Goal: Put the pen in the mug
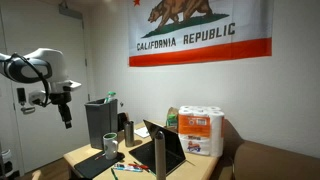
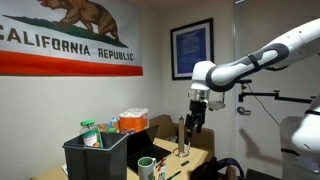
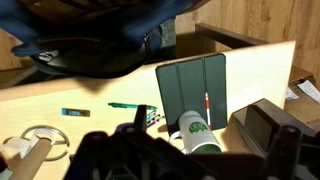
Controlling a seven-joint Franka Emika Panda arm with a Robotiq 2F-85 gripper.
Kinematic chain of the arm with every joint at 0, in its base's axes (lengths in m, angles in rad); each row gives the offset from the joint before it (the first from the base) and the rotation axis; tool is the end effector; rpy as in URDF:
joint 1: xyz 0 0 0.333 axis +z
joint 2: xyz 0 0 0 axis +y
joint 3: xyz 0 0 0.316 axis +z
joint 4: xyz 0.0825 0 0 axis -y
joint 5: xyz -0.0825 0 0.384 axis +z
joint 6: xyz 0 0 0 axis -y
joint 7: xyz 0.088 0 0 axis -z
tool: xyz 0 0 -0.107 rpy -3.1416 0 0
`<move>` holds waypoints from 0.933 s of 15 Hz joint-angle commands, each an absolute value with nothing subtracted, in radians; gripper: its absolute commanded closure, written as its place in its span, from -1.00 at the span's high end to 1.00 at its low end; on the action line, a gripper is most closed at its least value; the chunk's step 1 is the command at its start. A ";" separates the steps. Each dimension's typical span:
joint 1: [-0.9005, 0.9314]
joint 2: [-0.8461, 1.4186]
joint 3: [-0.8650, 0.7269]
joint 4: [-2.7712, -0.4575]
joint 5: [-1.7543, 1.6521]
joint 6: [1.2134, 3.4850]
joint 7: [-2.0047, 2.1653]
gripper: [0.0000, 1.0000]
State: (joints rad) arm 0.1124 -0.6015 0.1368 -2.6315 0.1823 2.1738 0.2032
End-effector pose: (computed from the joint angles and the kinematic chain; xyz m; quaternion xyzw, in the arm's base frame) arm 0.3602 0.0989 0.4487 -0.9961 0.0325 -0.0610 0.0542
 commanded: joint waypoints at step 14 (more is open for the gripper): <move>0.241 -0.063 0.176 -2.511 0.278 2.526 0.089 1.00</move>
State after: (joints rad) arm 0.2191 -0.2459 0.1623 -2.6034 0.2430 2.4534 0.1437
